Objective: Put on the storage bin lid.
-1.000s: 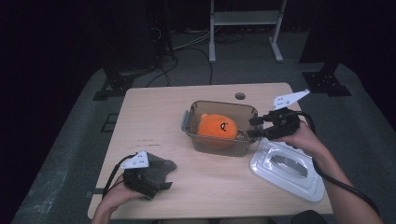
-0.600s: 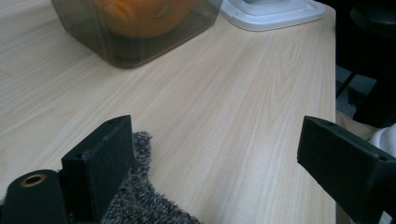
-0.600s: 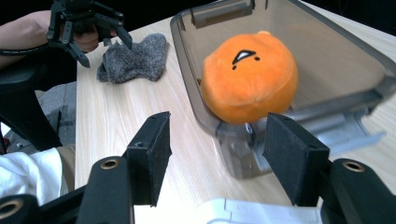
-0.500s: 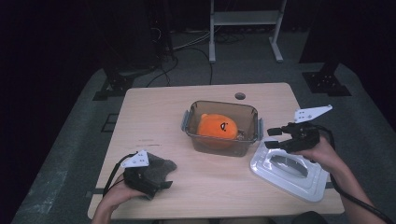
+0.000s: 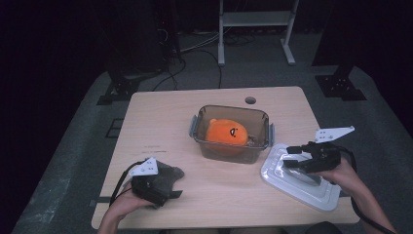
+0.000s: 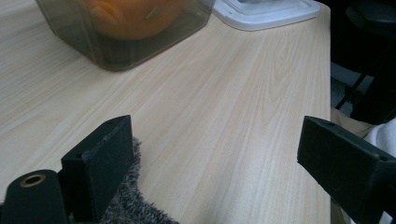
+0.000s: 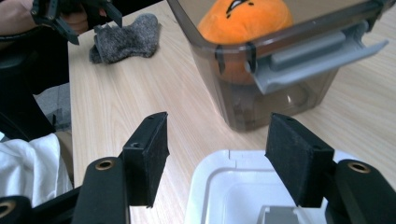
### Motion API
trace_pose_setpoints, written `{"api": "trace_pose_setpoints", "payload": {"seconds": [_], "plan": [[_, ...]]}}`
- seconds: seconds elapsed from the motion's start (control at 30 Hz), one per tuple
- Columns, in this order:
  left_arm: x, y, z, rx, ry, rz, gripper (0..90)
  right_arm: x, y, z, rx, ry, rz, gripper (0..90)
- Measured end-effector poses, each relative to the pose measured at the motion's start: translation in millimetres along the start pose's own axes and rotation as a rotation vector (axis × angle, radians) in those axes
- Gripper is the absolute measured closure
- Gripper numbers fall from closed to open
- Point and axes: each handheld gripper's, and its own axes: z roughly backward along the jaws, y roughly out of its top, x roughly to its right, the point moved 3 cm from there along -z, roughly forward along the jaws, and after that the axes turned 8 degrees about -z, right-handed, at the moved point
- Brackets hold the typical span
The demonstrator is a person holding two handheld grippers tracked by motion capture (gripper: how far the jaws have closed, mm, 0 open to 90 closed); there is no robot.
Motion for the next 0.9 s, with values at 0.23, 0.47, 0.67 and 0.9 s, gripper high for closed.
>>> {"api": "trace_pose_setpoints", "payload": {"seconds": [0.23, 0.47, 0.67, 0.9], "plan": [[-2.6, -1.9, 0.5, -0.002, -0.002, -0.001, 10.2, 3.6, -16.0, 2.5, -0.014, -0.030, -0.003, 37.5], [-4.2, -3.1, 3.6, 0.007, 0.004, 0.008, 10.3, 15.4, -34.6, 2.2, 0.002, -0.059, -0.026, 37.4], [-4.1, -3.6, 3.8, 0.007, 0.005, 0.010, 10.2, 24.6, -47.4, 2.0, -0.017, -0.093, -0.036, 37.5], [-3.5, -4.2, 3.4, 0.004, 0.002, 0.010, 10.2, 30.6, -58.7, 5.3, -0.016, -0.131, -0.043, 38.2]]}}
